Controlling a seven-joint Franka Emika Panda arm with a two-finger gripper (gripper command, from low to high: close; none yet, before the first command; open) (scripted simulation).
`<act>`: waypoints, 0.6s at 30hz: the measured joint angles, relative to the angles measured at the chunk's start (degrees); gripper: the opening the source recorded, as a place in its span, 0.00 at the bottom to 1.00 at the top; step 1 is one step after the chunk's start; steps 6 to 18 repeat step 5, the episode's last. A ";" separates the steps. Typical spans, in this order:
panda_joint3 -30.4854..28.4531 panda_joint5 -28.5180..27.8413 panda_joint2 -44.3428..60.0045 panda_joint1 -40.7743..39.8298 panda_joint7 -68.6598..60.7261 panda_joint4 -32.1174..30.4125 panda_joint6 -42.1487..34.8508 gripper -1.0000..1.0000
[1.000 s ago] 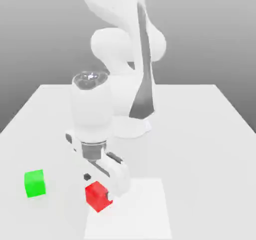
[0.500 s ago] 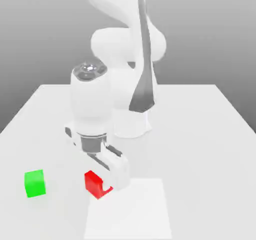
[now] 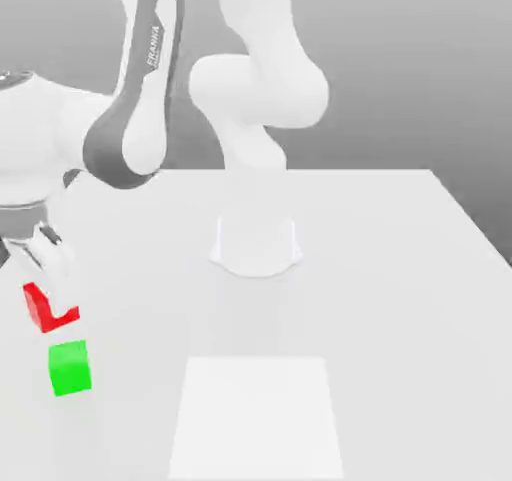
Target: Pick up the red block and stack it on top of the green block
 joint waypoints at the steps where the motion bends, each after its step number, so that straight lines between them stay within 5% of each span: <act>1: 0.53 0.73 2.02 -0.28 -0.57 0.10 1.90 0.00; 2: 0.86 1.20 3.40 -0.45 -0.91 0.17 3.17 1.00; 18: 0.86 1.20 3.40 -0.45 -0.91 0.17 3.17 1.00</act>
